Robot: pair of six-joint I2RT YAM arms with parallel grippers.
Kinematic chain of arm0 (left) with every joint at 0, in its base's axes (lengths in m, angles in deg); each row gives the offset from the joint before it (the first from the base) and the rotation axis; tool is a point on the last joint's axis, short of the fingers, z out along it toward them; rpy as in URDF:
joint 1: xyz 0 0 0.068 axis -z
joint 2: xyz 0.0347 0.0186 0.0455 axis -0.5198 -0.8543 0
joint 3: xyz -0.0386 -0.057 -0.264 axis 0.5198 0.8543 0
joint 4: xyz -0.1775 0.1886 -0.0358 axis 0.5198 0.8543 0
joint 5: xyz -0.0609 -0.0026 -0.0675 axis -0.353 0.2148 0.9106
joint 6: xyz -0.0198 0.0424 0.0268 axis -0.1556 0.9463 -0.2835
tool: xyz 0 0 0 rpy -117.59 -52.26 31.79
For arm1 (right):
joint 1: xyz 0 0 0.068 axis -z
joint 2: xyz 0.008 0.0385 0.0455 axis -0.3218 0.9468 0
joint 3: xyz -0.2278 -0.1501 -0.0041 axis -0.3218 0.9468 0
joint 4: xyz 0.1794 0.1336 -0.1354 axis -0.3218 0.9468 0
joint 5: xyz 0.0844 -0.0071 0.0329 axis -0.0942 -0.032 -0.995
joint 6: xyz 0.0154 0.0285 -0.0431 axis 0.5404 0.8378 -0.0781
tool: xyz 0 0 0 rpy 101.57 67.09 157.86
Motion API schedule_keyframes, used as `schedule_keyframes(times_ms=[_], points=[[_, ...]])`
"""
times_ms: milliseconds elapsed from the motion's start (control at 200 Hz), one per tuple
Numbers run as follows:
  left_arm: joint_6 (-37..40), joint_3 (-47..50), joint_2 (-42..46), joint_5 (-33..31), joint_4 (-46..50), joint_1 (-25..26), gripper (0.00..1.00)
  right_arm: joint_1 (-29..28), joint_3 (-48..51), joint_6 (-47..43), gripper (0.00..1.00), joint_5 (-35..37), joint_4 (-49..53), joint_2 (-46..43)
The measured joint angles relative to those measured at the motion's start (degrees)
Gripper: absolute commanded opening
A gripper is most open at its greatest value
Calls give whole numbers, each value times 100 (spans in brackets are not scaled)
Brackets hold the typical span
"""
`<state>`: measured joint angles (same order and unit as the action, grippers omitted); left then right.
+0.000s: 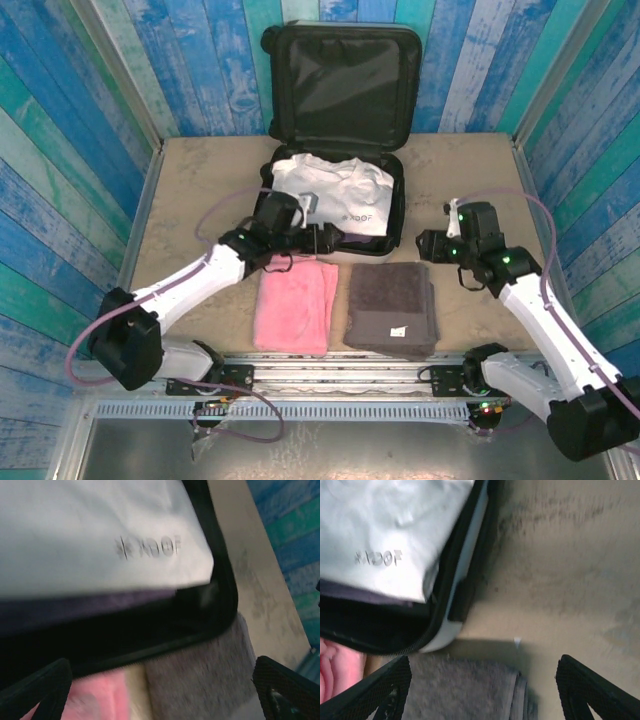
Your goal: Pack the luggage
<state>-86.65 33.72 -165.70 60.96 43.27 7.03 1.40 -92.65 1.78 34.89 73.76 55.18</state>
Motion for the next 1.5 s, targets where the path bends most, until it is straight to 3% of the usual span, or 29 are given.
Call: schedule_keyframes(times_ms=[205, 451, 716, 1167, 1352, 1502], points=[[-785, 326, -70, 33, -245, 772, 93, 0, 654, 387, 68, -343, -26, -308], [-1469, 236, -715, -168, -332, 1467, 94, 4, 1290, 638, 61, -614, -151, 68], [-1967, -4, -1408, -476, -101, 1467, 96, 7, 1825, 905, 45, -739, -669, 297], [-2264, -140, -2024, -540, -380, 1464, 95, 9, 2151, 1078, 40, -581, -1340, 817], [-2430, -256, -2302, -529, -859, 1432, 100, 9, 2087, 1102, 36, -557, -1377, 933], [-2583, -321, -2498, -562, -1235, 1521, 89, 9, 2096, 1139, 35, -564, -1390, 911]])
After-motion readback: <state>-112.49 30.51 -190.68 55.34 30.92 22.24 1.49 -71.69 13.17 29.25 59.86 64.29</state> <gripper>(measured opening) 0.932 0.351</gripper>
